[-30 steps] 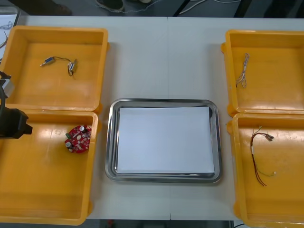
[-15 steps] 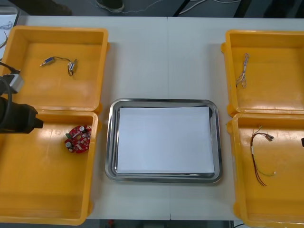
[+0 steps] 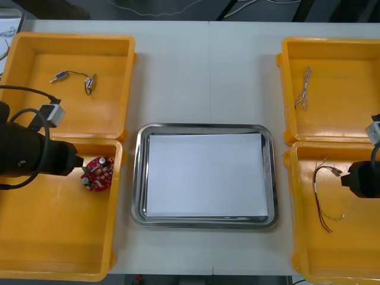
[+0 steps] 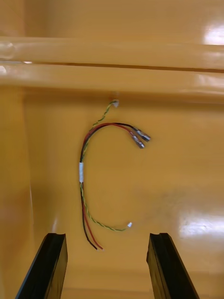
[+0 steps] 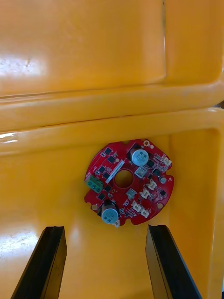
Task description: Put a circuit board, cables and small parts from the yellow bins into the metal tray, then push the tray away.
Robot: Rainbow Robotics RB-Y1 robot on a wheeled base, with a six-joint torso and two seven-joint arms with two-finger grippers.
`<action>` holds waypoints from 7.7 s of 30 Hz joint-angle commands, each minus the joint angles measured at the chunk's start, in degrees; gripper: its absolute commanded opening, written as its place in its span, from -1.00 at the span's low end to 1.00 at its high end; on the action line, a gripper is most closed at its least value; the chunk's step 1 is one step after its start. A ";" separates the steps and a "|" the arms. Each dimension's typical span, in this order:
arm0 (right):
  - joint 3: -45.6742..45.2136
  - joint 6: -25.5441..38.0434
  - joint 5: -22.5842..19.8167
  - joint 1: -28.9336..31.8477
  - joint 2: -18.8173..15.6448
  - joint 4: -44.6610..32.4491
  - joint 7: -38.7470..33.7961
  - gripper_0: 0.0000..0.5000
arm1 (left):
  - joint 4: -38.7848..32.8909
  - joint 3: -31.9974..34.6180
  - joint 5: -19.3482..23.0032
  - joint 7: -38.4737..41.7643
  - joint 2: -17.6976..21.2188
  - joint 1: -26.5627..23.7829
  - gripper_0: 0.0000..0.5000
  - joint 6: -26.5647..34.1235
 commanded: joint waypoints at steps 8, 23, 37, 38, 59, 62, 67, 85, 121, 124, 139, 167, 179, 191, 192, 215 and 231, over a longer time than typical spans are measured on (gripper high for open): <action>5.52 -5.73 5.30 0.75 4.64 3.15 3.56 1.00 | -0.41 -7.41 -2.17 -4.69 6.48 2.88 1.00 -7.66; 12.72 -13.29 15.32 0.40 6.31 10.27 4.00 1.00 | 2.66 -13.74 -6.04 -4.25 7.97 3.41 1.00 -14.43; 13.16 -15.75 16.11 -0.39 8.86 13.61 4.00 1.00 | 4.95 -16.55 -7.98 -4.52 7.97 2.97 1.00 -17.24; 13.43 -16.10 16.37 -0.30 8.95 13.96 3.64 1.00 | 4.95 -16.73 -8.33 -4.52 7.97 2.97 1.00 -17.16; 15.10 -20.05 18.57 -0.39 10.44 18.09 3.64 1.00 | 5.21 -18.05 -9.56 -4.52 7.97 2.88 0.22 -17.60; 15.18 -20.32 18.66 -0.39 10.44 18.44 3.82 1.00 | 5.21 -18.05 -9.56 -4.52 7.80 2.88 -0.85 -17.60; 15.98 -20.32 19.54 -0.30 10.27 18.44 3.82 0.91 | 5.21 -18.05 -9.29 -4.43 7.62 2.79 -1.00 -17.60; 15.36 -19.53 21.82 0.14 8.77 15.10 3.47 -1.00 | 1.08 -13.04 -4.64 -4.69 10.35 2.97 -1.00 -11.62; -22.17 11.23 -17.64 -0.13 -15.66 -3.79 0.57 -1.00 | -4.54 3.40 -1.82 -5.75 18.35 31.36 -1.00 -24.45; -21.55 11.23 -20.19 -1.01 -17.60 -4.50 0.39 -1.00 | -2.79 1.73 -1.91 -5.84 18.35 30.92 -1.00 -26.47; -10.74 10.44 -29.24 -12.61 -22.17 -4.85 0.30 -1.00 | 0.11 -4.77 -4.55 -4.52 18.26 26.96 -1.00 -27.79; 17.73 2.18 -29.59 -33.17 -23.31 -5.29 0.04 -1.00 | -0.94 -2.14 -1.30 -3.81 18.17 24.85 1.00 -24.10; 28.28 0.60 -26.87 -39.94 -23.31 -4.58 -0.40 -1.00 | -1.73 6.74 4.94 -2.41 15.80 22.04 1.00 -12.94; 30.39 0.16 -26.78 -41.44 -23.31 -4.58 -0.93 -1.00 | -1.73 13.07 4.68 6.73 9.56 15.27 1.00 1.30; 30.39 0.25 -26.78 -41.44 -23.40 -4.58 -0.93 -1.00 | -1.64 13.24 4.24 7.96 8.68 14.48 1.00 2.44; 30.39 0.69 -26.60 -41.44 -23.31 -5.02 -0.93 -1.00 | 7.58 15.97 -2.35 17.81 -5.03 9.47 1.00 6.05; 30.30 2.01 -26.25 -41.44 -23.31 -5.02 -0.84 -1.00 | 10.31 9.99 -8.24 18.33 -7.14 9.56 1.00 3.67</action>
